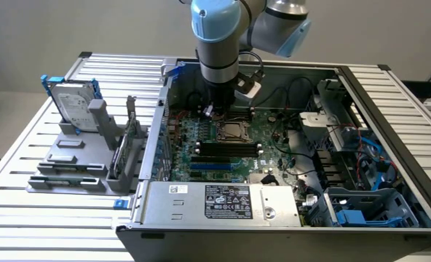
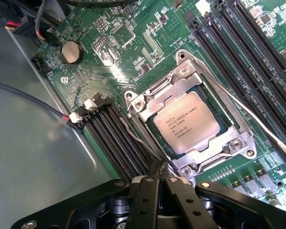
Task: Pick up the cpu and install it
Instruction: 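Install the first cpu locking lever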
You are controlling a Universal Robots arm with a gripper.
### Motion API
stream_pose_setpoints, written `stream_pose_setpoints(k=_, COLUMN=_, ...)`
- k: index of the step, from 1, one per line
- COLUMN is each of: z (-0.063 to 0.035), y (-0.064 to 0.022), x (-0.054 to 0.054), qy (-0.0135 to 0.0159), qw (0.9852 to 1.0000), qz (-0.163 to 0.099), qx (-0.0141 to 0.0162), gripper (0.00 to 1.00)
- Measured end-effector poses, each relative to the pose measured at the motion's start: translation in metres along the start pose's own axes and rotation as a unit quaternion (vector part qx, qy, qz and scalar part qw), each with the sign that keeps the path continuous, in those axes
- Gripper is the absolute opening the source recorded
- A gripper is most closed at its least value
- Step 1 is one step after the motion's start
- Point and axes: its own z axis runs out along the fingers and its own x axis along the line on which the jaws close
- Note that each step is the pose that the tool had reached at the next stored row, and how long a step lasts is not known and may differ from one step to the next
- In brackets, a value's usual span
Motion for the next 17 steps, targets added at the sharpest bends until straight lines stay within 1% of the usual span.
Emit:
stream_pose_setpoints(k=10, z=0.0004, y=-0.0001, x=0.0013, qy=-0.0012, qw=1.0, qz=0.0, qx=-0.0001, gripper=0.11)
stream_pose_setpoints(k=17, z=0.0007, y=0.0011, x=0.0026, qy=-0.0021, qw=1.0, qz=0.0, qx=-0.0008, gripper=0.11)
